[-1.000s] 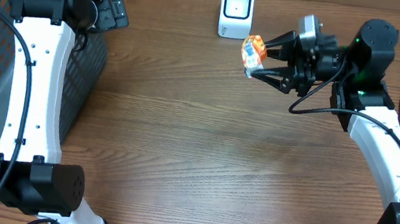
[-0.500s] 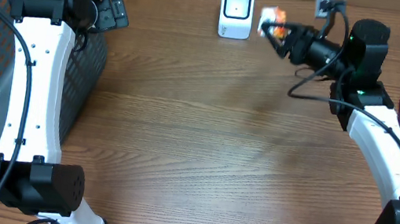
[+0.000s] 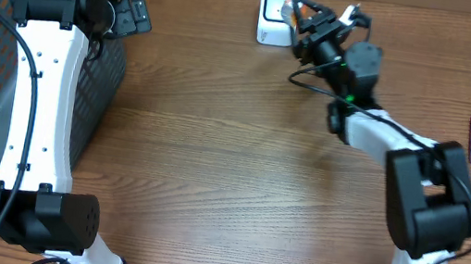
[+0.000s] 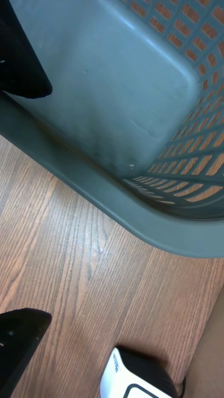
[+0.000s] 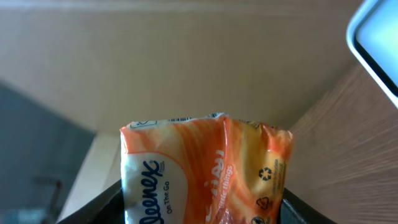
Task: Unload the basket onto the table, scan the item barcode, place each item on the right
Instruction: 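Hold the tissue pack in front of the white scanner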
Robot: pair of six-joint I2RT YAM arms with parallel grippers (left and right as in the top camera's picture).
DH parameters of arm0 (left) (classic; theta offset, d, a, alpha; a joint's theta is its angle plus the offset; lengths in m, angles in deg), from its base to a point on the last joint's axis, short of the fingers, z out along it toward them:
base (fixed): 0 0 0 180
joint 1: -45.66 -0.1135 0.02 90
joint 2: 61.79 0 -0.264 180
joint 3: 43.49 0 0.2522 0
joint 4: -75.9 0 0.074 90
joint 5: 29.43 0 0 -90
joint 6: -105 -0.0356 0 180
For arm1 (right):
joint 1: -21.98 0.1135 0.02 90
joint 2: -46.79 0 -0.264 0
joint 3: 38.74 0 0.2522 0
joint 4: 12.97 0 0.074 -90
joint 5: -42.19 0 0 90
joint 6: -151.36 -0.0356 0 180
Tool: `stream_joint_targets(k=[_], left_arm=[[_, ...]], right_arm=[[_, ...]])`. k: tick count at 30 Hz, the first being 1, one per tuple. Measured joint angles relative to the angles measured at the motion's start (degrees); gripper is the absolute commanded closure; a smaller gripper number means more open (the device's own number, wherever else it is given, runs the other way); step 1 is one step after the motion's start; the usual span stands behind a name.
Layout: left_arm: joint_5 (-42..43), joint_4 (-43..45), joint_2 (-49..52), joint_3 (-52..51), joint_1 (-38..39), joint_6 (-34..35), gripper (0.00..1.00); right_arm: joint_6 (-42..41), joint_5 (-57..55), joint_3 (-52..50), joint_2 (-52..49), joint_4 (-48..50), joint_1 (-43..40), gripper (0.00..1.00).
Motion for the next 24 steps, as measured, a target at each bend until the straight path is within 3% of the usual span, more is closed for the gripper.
stream_joint_targets(k=[3, 8, 13, 20, 24], left_arm=[[0.0, 0.0, 0.0, 0.0, 0.0, 0.0, 0.0], [0.0, 0.0, 0.0, 0.0, 0.0, 0.0, 0.0], [0.0, 0.0, 0.0, 0.0, 0.0, 0.0, 0.0], [0.0, 0.0, 0.0, 0.0, 0.0, 0.0, 0.0], [0.0, 0.0, 0.0, 0.0, 0.0, 0.0, 0.0]], right_arm=[[-3.3, -4.5, 4.1, -2.9, -1.5, 2.0, 0.43], [-8.5, -10.1, 18.5, -8.0, -12.1, 3.5, 0.44], [-15.6, -12.9, 30.3, -14.3, -14.7, 3.5, 0.44], [-27.5, -14.4, 31.8, -17.9, -19.8, 3.5, 0.43], [-29.5, -14.5, 31.8, -19.1, -20.0, 3.5, 0.43]])
